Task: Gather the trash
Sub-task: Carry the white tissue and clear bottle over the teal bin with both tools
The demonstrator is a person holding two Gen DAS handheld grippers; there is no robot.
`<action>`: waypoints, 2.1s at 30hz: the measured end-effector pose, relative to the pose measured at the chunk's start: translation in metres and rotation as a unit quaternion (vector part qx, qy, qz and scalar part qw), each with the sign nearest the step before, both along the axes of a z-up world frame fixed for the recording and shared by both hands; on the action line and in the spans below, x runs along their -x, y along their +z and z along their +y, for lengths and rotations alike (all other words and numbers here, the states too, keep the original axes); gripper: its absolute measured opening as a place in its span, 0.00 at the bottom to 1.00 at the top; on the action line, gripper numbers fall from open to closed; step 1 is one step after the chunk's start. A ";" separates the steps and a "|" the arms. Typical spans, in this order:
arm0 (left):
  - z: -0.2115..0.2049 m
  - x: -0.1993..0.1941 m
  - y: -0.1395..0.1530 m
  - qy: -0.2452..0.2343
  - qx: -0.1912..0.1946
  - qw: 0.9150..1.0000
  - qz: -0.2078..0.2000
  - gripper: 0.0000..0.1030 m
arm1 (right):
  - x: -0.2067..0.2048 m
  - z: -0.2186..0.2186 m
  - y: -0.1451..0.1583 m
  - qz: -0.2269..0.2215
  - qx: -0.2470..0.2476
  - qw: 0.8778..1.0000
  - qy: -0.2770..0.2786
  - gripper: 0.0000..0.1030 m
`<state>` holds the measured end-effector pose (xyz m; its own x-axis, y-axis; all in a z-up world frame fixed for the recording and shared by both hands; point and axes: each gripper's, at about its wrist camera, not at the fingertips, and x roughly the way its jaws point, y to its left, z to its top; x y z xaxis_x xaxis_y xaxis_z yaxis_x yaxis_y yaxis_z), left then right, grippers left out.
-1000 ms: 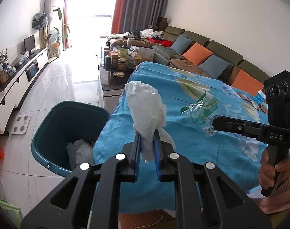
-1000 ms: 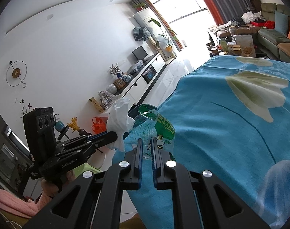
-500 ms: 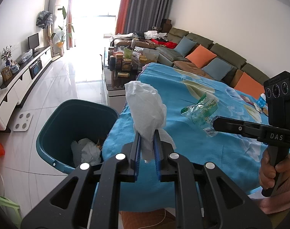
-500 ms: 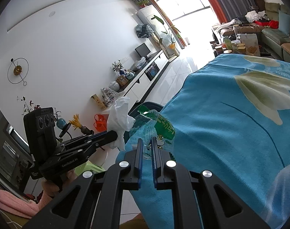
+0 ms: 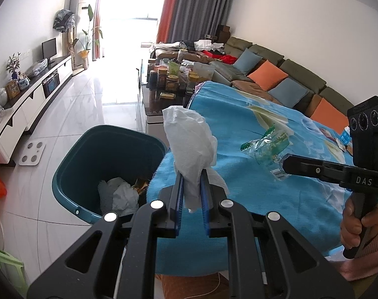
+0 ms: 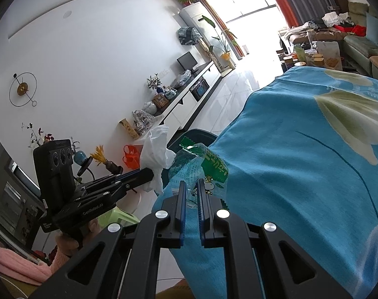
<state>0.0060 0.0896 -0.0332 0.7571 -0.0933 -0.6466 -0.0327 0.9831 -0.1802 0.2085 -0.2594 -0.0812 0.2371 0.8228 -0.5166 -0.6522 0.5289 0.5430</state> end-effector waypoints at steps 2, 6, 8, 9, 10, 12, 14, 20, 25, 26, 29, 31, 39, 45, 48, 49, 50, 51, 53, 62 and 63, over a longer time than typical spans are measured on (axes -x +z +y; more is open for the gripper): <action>0.003 0.000 -0.001 0.002 0.001 1.000 0.001 0.13 | -0.001 0.003 0.000 -0.001 0.002 1.000 0.002 0.07; 0.008 0.000 -0.002 0.006 0.005 1.000 0.001 0.13 | -0.002 0.009 0.000 0.001 0.005 1.000 0.005 0.07; 0.009 -0.001 -0.003 0.008 0.006 1.000 0.001 0.13 | -0.001 0.011 0.000 0.001 0.006 1.000 0.007 0.07; 0.009 -0.001 -0.004 0.009 0.006 1.000 0.001 0.13 | -0.001 0.012 0.000 0.001 0.007 1.000 0.008 0.07; 0.010 -0.001 -0.004 0.009 0.007 1.000 0.001 0.13 | -0.002 0.014 0.000 0.002 0.008 1.000 0.009 0.07; 0.012 -0.001 -0.004 0.011 0.008 1.000 0.001 0.13 | -0.002 0.015 0.000 0.002 0.009 1.000 0.011 0.07; 0.014 -0.001 -0.005 0.013 0.009 1.000 0.002 0.13 | -0.002 0.018 0.000 0.003 0.011 1.000 0.013 0.07; 0.017 -0.003 -0.006 0.018 0.009 1.000 0.003 0.13 | -0.002 0.026 -0.002 0.005 0.014 1.000 0.017 0.07; 0.021 -0.002 -0.007 0.023 0.008 1.000 0.003 0.13 | -0.002 0.029 -0.002 0.005 0.016 1.000 0.021 0.07; 0.022 -0.002 -0.007 0.024 0.007 1.000 0.003 0.13 | -0.003 0.029 -0.001 0.005 0.016 1.000 0.022 0.07; 0.022 -0.002 -0.007 0.026 0.006 1.000 0.003 0.13 | -0.002 0.031 -0.001 0.005 0.016 1.000 0.026 0.07; 0.023 -0.002 -0.006 0.028 0.005 1.000 0.002 0.13 | -0.002 0.033 0.000 0.004 0.016 0.999 0.027 0.07; 0.024 0.000 -0.006 0.033 0.003 0.999 0.000 0.13 | -0.003 0.041 -0.001 0.005 0.016 0.999 0.034 0.07; 0.028 0.000 -0.007 0.037 0.003 0.999 0.000 0.13 | -0.004 0.045 -0.002 0.006 0.016 0.999 0.038 0.07; 0.030 0.000 -0.007 0.040 0.004 0.999 0.001 0.13 | -0.004 0.048 -0.002 0.007 0.017 0.999 0.040 0.07; 0.031 0.000 -0.007 0.040 0.004 0.999 0.001 0.13 | -0.005 0.049 -0.003 0.007 0.017 0.999 0.041 0.07; 0.031 0.000 -0.007 0.041 0.004 0.999 0.001 0.13 | -0.005 0.049 -0.003 0.008 0.017 0.999 0.042 0.07; 0.032 0.000 -0.007 0.042 0.004 0.999 0.001 0.13 | -0.006 0.049 -0.003 0.007 0.017 0.999 0.042 0.07; 0.033 0.001 -0.007 0.044 0.004 0.999 0.001 0.13 | -0.007 0.050 -0.003 0.009 0.017 0.999 0.043 0.07; 0.040 0.000 -0.011 0.056 0.003 0.998 0.004 0.13 | -0.007 0.056 -0.003 0.009 0.016 0.999 0.046 0.07; 0.041 -0.001 -0.011 0.058 0.003 0.998 0.004 0.13 | -0.007 0.057 -0.003 0.008 0.017 0.999 0.047 0.07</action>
<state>0.0067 0.1302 -0.0447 0.7576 -0.0104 -0.6526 -0.1470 0.9715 -0.1862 0.2152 -0.2020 -0.0846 0.1509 0.8232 -0.5473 -0.6916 0.4835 0.5366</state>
